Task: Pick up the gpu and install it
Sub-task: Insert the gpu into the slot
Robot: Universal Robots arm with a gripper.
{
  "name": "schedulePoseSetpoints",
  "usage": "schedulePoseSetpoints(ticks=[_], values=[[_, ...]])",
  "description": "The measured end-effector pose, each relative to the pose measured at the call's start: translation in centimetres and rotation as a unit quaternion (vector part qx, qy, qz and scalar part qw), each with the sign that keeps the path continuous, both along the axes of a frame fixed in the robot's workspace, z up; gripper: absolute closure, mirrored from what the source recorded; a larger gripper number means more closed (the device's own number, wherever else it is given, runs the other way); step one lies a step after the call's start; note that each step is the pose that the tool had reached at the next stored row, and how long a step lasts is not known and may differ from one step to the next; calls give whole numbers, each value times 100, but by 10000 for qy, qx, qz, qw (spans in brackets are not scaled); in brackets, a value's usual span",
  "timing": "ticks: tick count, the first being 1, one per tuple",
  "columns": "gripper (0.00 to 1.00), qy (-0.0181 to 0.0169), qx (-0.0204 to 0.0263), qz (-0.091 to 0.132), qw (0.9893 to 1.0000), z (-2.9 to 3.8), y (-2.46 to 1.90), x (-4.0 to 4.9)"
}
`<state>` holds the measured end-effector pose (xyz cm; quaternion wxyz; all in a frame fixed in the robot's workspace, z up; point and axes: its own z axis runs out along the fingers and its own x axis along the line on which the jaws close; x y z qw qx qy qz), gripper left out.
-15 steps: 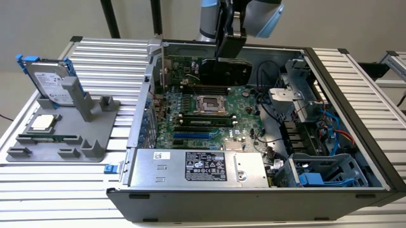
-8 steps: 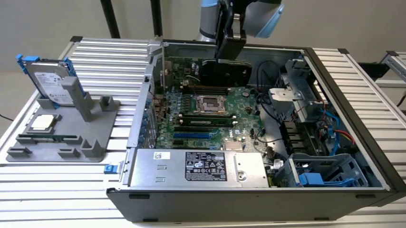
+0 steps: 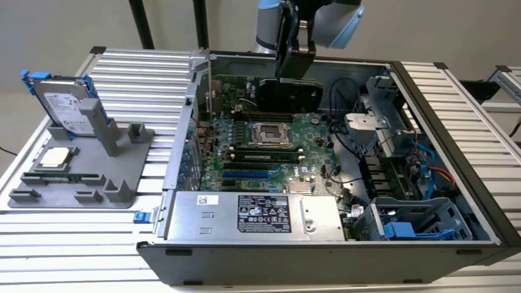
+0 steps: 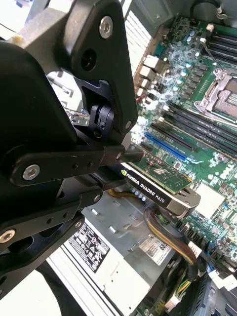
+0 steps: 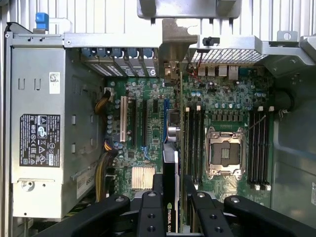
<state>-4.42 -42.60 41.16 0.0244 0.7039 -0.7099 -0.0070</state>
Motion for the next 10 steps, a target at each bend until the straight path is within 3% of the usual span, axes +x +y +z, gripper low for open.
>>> schedulePoseSetpoints(ticks=[10], values=[[100,0,0,0,10000,-22,0,0]])
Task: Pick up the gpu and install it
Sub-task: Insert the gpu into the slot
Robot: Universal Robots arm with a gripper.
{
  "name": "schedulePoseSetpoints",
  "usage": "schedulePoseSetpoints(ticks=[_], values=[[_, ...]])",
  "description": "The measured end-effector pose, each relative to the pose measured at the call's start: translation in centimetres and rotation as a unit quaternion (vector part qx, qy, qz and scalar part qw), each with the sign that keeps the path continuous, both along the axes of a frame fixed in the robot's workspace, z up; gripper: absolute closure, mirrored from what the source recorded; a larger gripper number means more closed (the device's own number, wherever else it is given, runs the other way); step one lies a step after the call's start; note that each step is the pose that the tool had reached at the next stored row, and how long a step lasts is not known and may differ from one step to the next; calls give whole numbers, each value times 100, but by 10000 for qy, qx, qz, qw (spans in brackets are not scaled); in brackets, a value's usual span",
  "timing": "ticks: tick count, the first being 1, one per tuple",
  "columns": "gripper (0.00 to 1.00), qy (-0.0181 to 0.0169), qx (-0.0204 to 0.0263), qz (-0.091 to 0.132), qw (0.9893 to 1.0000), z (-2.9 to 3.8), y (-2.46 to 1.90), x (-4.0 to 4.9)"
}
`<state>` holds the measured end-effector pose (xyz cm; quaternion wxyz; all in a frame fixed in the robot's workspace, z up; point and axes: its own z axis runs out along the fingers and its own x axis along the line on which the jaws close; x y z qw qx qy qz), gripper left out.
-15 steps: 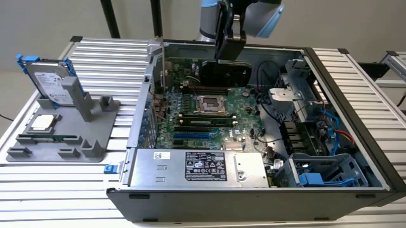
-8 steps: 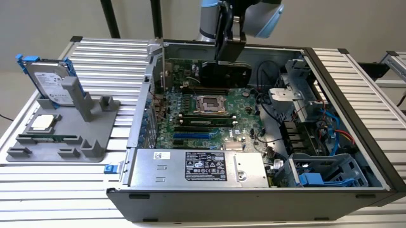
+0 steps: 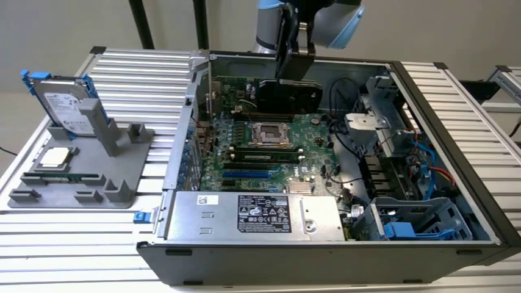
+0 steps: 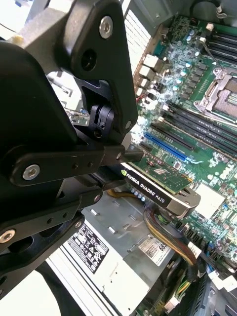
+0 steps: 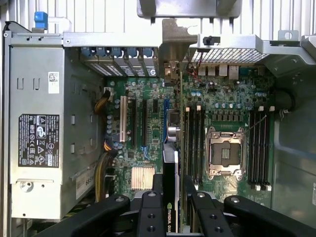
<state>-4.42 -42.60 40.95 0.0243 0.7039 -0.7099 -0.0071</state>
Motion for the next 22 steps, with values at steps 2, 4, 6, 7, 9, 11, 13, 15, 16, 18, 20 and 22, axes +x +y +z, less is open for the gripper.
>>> schedulePoseSetpoints(ticks=[2,4,6,7,9,11,13,15,16,18,20,22], values=[[100,0,0,0,10000,-7,0,0],[100,0,0,0,10000,-14,0,0],[100,0,0,0,10000,-21,0,0],[100,0,0,0,10000,-24,0,0],[100,0,0,0,10000,-31,0,0],[100,0,0,0,10000,-37,0,0],[100,0,-1,0,10000,-42,0,0],[100,0,-1,0,10000,-48,0,0],[100,0,0,0,10000,-51,0,0],[100,0,0,0,10000,-57,0,0],[100,0,-1,0,10000,-62,0,0],[100,0,-1,0,10000,-67,0,0]])
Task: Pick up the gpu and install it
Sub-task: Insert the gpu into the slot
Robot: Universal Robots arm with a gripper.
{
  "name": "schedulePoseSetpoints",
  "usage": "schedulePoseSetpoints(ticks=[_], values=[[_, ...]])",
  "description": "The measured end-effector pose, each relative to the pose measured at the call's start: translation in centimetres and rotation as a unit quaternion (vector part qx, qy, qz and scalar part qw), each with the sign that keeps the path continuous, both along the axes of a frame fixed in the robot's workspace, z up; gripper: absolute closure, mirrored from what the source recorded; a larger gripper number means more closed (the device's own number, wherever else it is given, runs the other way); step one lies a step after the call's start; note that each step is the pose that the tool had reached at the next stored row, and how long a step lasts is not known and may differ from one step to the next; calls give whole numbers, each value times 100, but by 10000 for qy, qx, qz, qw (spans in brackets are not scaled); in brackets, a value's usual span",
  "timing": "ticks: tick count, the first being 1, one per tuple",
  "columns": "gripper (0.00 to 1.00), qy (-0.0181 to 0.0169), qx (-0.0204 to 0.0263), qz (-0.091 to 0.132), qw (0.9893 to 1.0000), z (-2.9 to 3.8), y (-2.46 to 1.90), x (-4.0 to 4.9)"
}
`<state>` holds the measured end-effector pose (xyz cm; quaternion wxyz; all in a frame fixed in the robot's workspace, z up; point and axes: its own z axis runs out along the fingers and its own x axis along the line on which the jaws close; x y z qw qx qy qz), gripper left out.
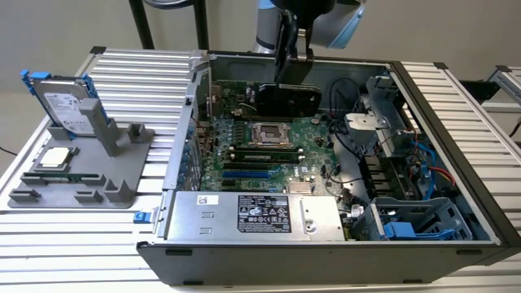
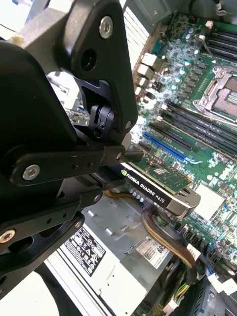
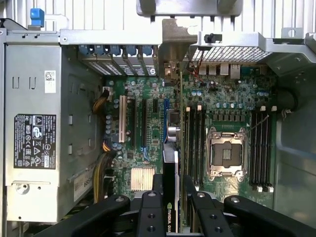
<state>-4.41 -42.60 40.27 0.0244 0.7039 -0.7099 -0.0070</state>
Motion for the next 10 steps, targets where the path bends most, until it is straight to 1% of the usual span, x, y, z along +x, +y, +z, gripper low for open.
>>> schedulePoseSetpoints(ticks=[10], values=[[100,0,0,0,10000,-30,0,0]])
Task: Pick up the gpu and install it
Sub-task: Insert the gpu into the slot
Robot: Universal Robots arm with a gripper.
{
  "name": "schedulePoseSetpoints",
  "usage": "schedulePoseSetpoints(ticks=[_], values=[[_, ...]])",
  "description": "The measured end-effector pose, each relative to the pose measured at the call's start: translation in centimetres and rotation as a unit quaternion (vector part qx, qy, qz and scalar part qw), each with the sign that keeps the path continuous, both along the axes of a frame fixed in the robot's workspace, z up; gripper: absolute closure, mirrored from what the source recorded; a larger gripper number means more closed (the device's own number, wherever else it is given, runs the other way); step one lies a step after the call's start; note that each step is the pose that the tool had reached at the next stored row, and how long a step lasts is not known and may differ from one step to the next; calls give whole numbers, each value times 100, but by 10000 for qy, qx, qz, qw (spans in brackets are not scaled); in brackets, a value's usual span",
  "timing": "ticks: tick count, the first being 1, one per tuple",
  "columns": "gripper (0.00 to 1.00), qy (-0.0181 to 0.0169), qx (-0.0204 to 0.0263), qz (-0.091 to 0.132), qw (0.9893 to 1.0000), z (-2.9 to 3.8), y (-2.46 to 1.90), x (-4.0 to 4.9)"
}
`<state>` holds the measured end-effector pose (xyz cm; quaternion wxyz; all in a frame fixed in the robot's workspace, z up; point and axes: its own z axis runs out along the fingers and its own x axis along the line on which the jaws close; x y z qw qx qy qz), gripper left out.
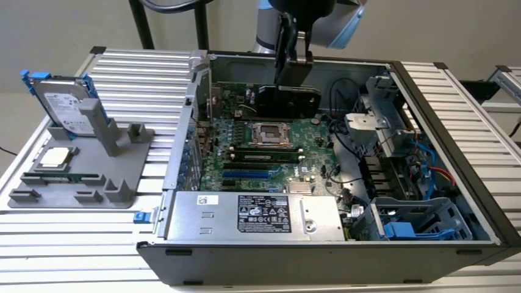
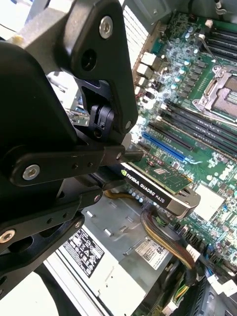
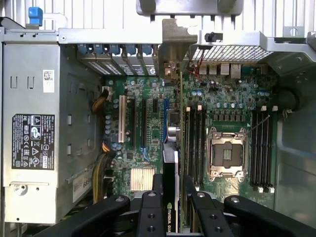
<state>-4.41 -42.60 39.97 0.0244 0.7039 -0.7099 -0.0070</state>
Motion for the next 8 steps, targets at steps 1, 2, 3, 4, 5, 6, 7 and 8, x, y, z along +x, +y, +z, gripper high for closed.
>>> schedulePoseSetpoints(ticks=[1,2,3,4,5,6,7,8], values=[[100,0,0,0,10000,-3,0,0],[100,0,0,0,10000,-6,0,0],[100,0,0,0,10000,-9,0,0],[100,0,0,0,10000,-12,0,0],[100,0,0,0,10000,-15,0,0],[100,0,0,0,10000,-18,0,0],[100,0,0,0,10000,-21,0,0],[100,0,0,0,10000,-24,0,0]])
